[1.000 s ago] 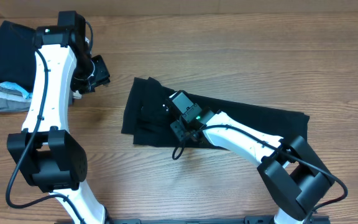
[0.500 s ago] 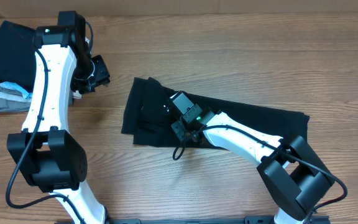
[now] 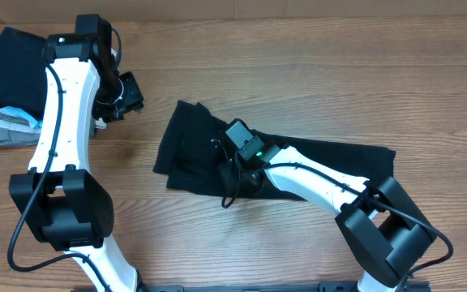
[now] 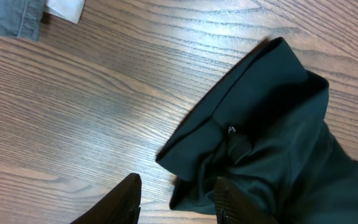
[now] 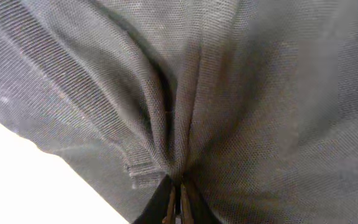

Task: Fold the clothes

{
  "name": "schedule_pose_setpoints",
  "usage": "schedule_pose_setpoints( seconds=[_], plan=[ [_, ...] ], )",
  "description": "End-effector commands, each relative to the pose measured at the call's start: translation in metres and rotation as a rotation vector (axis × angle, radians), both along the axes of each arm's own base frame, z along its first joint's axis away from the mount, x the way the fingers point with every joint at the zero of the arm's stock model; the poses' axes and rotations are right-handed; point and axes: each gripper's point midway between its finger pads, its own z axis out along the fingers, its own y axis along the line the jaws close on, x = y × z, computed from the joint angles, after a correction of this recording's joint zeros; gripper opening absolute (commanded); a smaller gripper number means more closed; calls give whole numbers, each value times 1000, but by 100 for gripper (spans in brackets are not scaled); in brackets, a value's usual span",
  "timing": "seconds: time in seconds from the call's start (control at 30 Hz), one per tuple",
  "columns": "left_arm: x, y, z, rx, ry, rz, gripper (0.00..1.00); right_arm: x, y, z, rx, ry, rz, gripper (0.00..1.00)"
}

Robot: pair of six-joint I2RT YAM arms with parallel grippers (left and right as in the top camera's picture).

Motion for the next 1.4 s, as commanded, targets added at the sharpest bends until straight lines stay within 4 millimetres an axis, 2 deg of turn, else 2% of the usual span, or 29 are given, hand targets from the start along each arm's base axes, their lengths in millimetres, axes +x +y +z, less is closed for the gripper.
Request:
schedule_pose_setpoints(
  seconds=[0.0,0.07,0.13,0.2,0.3,0.43,0.53,0.57,0.63,0.77,0.93,1.03,1.17,1.37],
  plan=[
    [2,3,3,8,-12,-5,42,-7,7,1,50,55,-21,18],
    [2,3,3,8,-11,-5,42,-2,6,4,52,45,-28,33],
    [2,2,3,7,-11,-6,42,6,5,16,61,34,-44,39],
    [3,-3,4,-23,-17,-42,41,17,1,37,73,20,-68,44],
    [4,-25,8,-139,-43,-151,34,34,-17,78,72,-16,-122,50],
    [4,-65,20,-328,-105,-330,27,49,-70,127,22,-37,-277,52],
    [-2,-82,20,-341,-93,-392,7,45,-121,149,-9,4,-388,52],
    [-6,-89,19,-336,-76,-409,4,41,-141,152,-25,25,-433,53],
    [-14,-102,14,-314,-46,-450,4,33,-180,152,-65,87,-524,54],
    [-24,-120,-6,-206,19,-459,4,19,-242,143,-123,200,-668,58],
    [-45,-133,-42,-134,110,-439,4,12,-299,126,-130,265,-834,63],
    [-60,-125,-63,-94,179,-395,4,7,-318,116,-129,289,-895,64],
    [-76,-104,-88,3,246,-343,4,3,-333,98,-134,301,-927,62],
    [-78,-103,-122,4,217,-338,4,-5,-339,73,-137,324,-956,62]
  ],
)
